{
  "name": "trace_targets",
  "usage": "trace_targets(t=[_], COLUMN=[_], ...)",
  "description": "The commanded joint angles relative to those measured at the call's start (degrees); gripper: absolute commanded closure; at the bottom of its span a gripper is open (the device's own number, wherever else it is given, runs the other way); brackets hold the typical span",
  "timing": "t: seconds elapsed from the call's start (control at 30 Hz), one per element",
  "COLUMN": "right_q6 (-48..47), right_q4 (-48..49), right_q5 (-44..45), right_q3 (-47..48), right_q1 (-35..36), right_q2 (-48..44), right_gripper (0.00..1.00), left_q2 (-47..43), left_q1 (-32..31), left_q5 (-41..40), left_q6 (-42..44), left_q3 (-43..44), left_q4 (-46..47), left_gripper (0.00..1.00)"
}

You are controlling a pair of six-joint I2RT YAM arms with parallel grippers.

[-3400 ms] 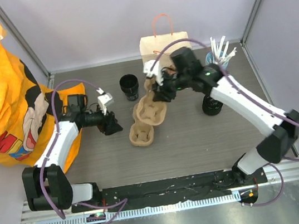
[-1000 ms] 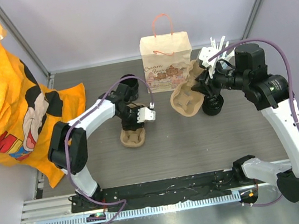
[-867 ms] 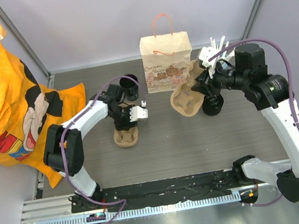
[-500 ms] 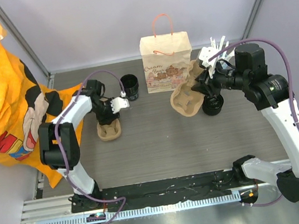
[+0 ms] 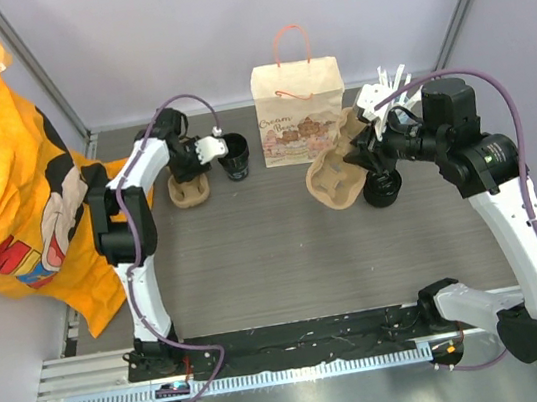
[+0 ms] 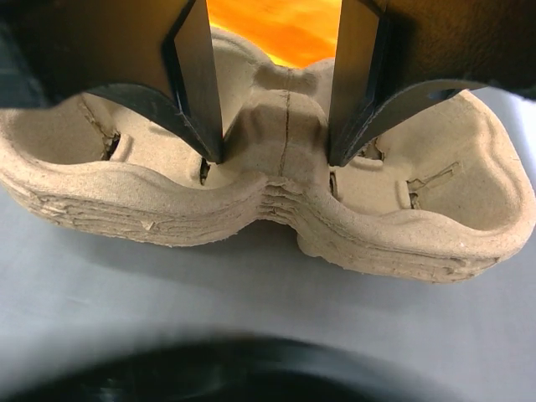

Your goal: Pack the takeout coffee

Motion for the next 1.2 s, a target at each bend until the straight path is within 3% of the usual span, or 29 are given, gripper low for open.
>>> trace_targets(t=[0.0,0.1,0.3,0.6,0.9,1.07,1.17], right_q6=[-0.21,-0.04,0.22,0.66,0.75,1.45,3.74], right_q4=[1.69,1.78,1.78,1.78,1.87,2.13,3.53], right_q5=[-0.52,-0.52,-0.61,-0.96,-0.7,0.01,2.02], right_q3=[1.2,1.29,1.64,1.91,2.08,3.31,3.83], right_q1=[-0.22,-0.22,-0.39,-0.48,-0.92,-1.09,-1.36], right_q2=[-0.28,-0.36,-0.45,-0.54,-0.45,-0.19,0.34], right_gripper=[0.63,0.63,0.63,0.63,0.63,0.63,0.64], left_q2=[4.82,4.92,0.08,1.57,-2.72,-8.62,-11.26], left_q1=[1.13,1.13,1.39,1.3,5.51,5.44,3.6], left_q5=[-3.76,-3.59,-0.08,3.45,8.27,17.14,19.61], left_q6=[0.34,0.34,0.95,3.77,-15.55,-24.07,-34.0], left_q3=[7.81,10.2,4.67,4.66,13.36,12.05,13.45], left_q4=[7.23,6.35,8.63,2.82,11.35,11.35,11.44], left_gripper=[0.49,0.47,0.43,0.44,0.39,0.36,0.2])
